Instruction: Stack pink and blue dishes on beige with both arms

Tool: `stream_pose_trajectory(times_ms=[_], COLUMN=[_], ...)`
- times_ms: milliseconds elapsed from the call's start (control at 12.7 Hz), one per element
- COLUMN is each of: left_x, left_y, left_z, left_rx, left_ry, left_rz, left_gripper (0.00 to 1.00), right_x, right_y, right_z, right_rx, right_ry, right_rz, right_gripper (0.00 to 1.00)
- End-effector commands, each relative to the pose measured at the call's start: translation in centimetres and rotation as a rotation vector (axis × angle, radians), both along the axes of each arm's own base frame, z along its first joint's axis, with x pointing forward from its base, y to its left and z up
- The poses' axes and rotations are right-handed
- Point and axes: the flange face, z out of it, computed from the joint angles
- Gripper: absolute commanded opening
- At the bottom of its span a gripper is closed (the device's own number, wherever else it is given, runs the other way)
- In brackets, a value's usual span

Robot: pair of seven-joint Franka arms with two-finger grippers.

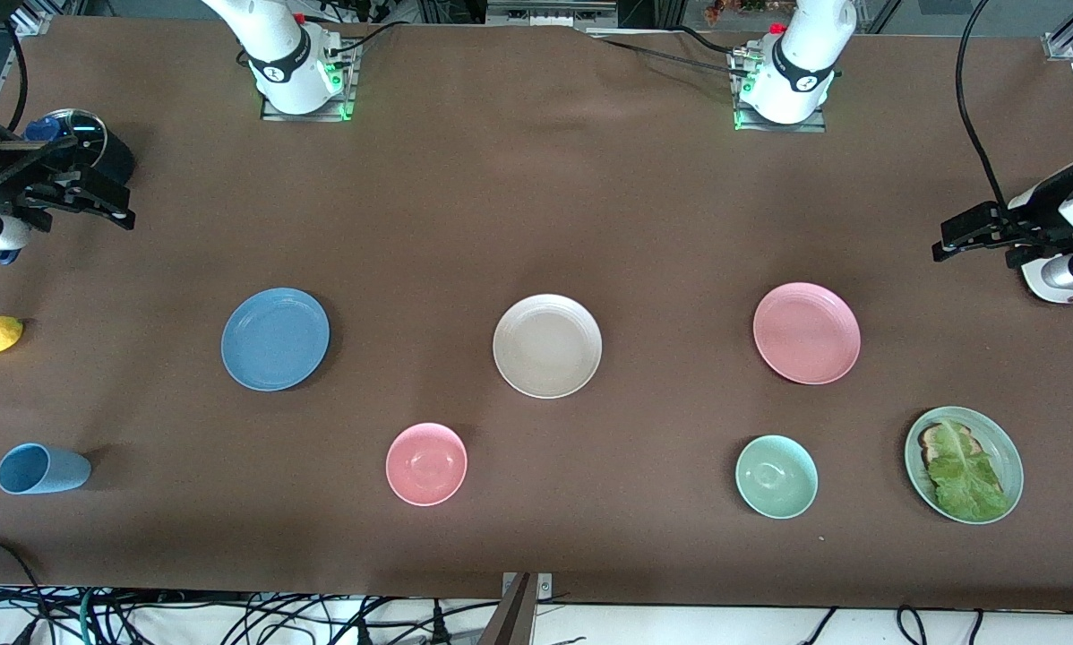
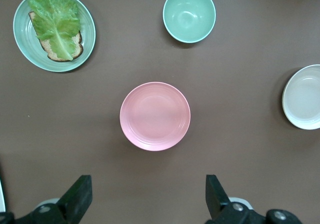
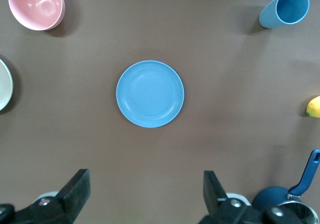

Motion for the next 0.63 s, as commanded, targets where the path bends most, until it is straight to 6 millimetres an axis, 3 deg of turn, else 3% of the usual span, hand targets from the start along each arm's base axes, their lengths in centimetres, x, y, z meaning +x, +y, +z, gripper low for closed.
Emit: stream_pose_trajectory(times_ms=[0, 553], left_x=[0.35, 0.50], left_y=[-0.15, -0.26], left_z=[0.56, 0.66], left_rx=[-0.019, -0.025], left_ry=[-0.006, -0.010], left_rz=[-0.015, -0.018], left_gripper=[1.00, 1.00], right_x=[-0.26, -0.11], right_y=[1.05, 1.58], right_z=[0.22, -0.03], right_rx=[0.000, 0.000], right_ry=[-0.009, -0.004], right_rz=[-0.033, -0.066], right_gripper=[1.00, 1.00])
